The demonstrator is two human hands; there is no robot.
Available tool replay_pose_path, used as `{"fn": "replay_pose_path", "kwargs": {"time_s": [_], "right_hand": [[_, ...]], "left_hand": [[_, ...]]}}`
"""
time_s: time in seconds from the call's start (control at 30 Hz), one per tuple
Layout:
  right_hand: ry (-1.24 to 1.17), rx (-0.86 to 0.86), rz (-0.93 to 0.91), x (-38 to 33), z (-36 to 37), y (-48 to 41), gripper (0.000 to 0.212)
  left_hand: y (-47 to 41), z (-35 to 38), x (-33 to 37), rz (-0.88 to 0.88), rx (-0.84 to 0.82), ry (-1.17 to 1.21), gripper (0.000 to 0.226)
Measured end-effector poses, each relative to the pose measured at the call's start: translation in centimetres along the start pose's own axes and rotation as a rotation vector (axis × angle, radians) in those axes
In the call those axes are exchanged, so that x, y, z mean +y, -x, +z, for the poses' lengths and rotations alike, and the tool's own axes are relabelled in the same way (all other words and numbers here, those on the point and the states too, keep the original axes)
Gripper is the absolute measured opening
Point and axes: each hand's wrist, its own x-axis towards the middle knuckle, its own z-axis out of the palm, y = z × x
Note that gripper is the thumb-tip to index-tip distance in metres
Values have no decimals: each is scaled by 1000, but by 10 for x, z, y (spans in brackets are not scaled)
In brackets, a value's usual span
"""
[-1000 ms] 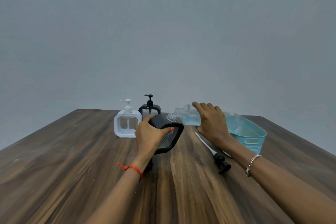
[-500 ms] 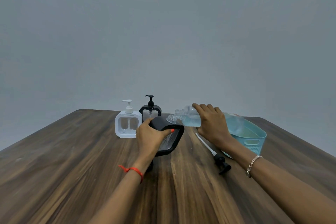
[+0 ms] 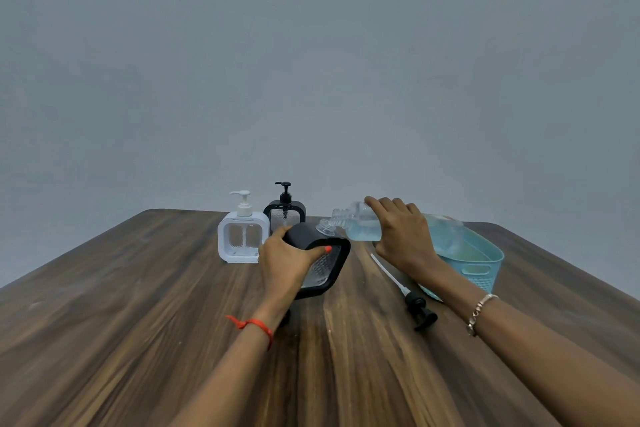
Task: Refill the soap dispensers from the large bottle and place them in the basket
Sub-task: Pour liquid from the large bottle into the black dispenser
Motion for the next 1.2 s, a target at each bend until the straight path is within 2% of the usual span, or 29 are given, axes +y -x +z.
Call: {"fn": "replay_pose_path", "kwargs": {"time_s": [0.8, 1.2], "right_hand": [[15, -88, 3, 0, -8, -2, 60], [19, -97, 0, 0, -8, -2, 59]], "left_hand": [[2, 0, -1, -29, -3, 76, 53], [4, 0, 1, -38, 0, 87, 54]]}}
